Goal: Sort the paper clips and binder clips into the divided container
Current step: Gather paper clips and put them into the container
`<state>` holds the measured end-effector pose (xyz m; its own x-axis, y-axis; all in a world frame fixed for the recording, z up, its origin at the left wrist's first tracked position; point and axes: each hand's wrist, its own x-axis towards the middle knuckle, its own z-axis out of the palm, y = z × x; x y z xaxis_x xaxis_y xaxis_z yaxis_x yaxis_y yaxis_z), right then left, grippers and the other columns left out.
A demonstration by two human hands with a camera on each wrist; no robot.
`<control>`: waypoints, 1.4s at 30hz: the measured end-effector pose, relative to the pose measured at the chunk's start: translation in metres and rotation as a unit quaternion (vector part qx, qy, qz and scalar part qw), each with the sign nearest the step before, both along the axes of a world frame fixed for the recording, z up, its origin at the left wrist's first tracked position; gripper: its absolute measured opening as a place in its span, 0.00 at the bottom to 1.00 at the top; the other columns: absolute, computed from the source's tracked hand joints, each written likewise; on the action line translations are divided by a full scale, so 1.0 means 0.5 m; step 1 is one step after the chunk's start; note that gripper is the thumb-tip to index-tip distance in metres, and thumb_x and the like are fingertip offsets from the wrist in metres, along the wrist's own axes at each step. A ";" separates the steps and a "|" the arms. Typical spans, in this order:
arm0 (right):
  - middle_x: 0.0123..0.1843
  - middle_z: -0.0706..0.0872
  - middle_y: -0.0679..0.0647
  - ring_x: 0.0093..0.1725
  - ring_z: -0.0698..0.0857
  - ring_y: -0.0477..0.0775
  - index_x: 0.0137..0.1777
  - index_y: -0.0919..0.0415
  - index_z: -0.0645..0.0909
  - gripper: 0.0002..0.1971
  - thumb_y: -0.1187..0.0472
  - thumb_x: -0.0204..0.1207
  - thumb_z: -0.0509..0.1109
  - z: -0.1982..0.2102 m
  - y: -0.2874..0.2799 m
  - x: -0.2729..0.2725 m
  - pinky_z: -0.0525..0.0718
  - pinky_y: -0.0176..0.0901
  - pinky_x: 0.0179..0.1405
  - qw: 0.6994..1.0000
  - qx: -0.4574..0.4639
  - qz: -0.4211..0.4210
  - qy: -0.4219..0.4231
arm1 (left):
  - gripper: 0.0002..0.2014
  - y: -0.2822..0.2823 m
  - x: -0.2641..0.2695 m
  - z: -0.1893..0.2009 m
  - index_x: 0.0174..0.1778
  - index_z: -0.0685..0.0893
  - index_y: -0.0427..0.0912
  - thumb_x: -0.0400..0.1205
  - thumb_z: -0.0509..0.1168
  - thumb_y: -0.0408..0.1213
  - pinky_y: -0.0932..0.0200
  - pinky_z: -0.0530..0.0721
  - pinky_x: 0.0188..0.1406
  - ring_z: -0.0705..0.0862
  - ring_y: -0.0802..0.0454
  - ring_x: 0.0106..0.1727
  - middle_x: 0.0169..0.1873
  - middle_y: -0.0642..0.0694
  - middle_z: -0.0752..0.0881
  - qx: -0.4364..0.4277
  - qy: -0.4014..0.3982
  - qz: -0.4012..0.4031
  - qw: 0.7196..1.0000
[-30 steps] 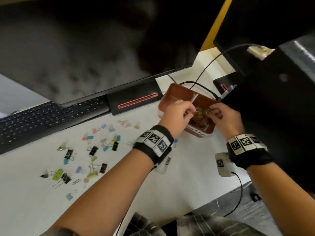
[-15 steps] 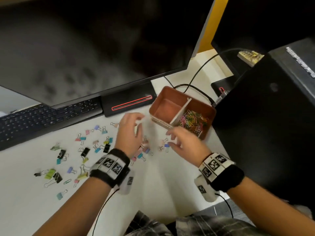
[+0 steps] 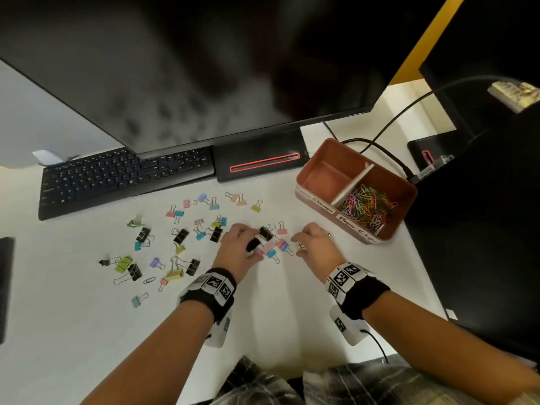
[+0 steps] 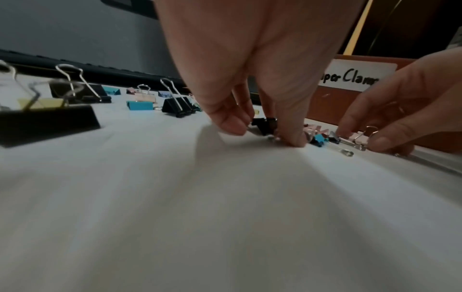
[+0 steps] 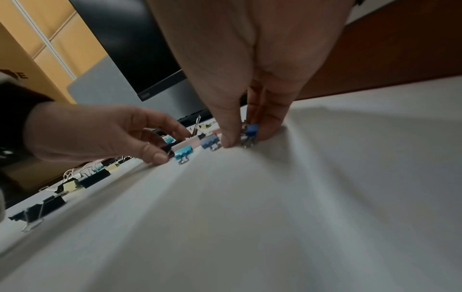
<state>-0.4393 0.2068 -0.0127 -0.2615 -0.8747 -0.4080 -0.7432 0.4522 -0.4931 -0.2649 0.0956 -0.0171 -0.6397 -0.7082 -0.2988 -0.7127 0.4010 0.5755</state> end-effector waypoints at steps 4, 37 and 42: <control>0.62 0.74 0.61 0.50 0.80 0.55 0.56 0.66 0.83 0.11 0.72 0.75 0.67 0.001 -0.009 -0.005 0.75 0.26 0.55 0.999 -0.001 -0.022 -0.038 | 0.18 -0.009 0.005 -0.002 0.56 0.83 0.40 0.71 0.75 0.33 0.66 0.76 0.53 0.76 0.56 0.49 0.55 0.45 0.79 0.005 0.018 0.018 1.000; 0.60 0.80 0.59 0.55 0.82 0.60 0.59 0.60 0.81 0.13 0.70 0.75 0.66 0.001 -0.019 0.004 0.76 0.43 0.57 1.000 -0.001 -0.013 0.005 | 0.10 -0.009 -0.032 0.016 0.53 0.80 0.54 0.76 0.66 0.46 0.51 0.70 0.58 0.75 0.48 0.61 0.59 0.54 0.78 -0.114 -0.089 -0.157 0.977; 0.60 0.80 0.59 0.54 0.82 0.60 0.59 0.61 0.81 0.13 0.70 0.76 0.65 -0.001 -0.019 0.002 0.77 0.43 0.57 1.000 0.001 -0.015 -0.003 | 0.17 -0.038 0.004 0.020 0.59 0.78 0.51 0.74 0.68 0.45 0.44 0.78 0.60 0.79 0.47 0.57 0.57 0.49 0.82 -0.105 -0.028 0.013 0.994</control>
<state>-0.4383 0.1975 -0.0132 -0.2841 -0.8661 -0.4112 -0.7263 0.4744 -0.4974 -0.2631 0.0765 -0.0069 -0.6077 -0.7741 -0.1777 -0.7524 0.4894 0.4409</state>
